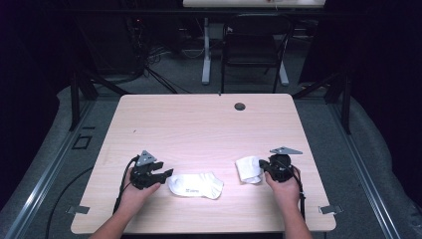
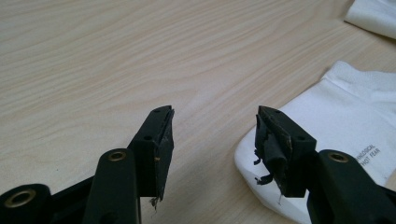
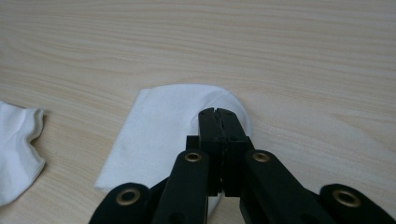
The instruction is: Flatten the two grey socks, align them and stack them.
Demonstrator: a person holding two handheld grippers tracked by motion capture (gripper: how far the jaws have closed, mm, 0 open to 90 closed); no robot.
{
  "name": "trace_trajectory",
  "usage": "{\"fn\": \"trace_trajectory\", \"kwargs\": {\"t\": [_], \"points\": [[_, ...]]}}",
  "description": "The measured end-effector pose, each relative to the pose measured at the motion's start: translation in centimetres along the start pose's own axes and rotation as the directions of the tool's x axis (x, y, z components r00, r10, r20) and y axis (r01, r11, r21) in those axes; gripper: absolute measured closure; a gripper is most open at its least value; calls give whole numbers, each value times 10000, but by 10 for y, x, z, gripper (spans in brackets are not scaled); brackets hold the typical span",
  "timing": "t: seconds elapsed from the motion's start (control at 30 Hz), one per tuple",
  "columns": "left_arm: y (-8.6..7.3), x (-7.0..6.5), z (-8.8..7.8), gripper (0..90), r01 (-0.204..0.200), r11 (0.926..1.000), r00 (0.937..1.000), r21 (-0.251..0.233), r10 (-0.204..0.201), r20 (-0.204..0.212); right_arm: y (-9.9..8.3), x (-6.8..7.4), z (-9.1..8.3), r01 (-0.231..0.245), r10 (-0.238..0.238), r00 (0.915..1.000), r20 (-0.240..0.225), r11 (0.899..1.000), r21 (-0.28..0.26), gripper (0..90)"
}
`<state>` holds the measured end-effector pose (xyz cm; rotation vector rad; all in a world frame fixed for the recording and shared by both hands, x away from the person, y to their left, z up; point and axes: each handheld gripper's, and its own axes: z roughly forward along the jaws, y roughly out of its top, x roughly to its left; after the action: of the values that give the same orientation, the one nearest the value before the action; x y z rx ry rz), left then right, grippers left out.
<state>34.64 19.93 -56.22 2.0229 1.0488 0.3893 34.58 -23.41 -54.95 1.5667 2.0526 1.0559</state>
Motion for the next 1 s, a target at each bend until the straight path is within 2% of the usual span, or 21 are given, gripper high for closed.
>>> {"fn": "trace_trajectory", "kwargs": {"t": [0.07,0.1,0.13,0.27,0.3,0.33,0.43,0.5,0.67,0.8,0.93,1.0], "points": [[0,0,0,471,25,10000,10000,25,-26,8,0,1,0,19,-19,9999,99,10000,-25,900],[0,0,0,471,35,10000,10000,22,-35,19,-1,0,0,17,-16,9999,129,10000,-67,851],[0,0,0,471,27,10000,10000,17,-27,21,-1,0,1,-23,24,9999,101,10000,-90,758],[0,0,0,471,24,10000,10000,11,-24,55,-5,-4,10,-57,57,9999,96,10000,-13,627],[0,-1,0,471,13,10000,10000,21,-13,69,-5,-3,12,-14,13,9999,163,10000,38,626],[0,-1,0,471,6,10000,10000,31,-6,70,-6,-3,15,51,-52,10000,61,9999,106,632],[0,-1,1,471,14,10000,10000,44,-15,64,-5,1,19,189,-192,9998,60,9992,355,793],[0,-1,1,471,18,10000,10000,37,-18,65,-4,4,18,143,-143,9999,15,9996,253,852],[0,-1,0,471,35,10000,10000,33,-35,41,2,8,9,213,-212,9997,134,9997,-102,867],[0,0,-1,471,97,9999,10000,-36,-97,20,13,14,3,-122,119,9999,-70,9990,-420,869],[0,2,-2,471,190,9998,9998,-87,-190,-22,28,25,6,387,-380,9991,173,9985,-392,870],[0,2,-2,471,195,9997,9998,-128,-196,-82,36,32,9,505,-502,9987,87,9980,-384,870]]}}
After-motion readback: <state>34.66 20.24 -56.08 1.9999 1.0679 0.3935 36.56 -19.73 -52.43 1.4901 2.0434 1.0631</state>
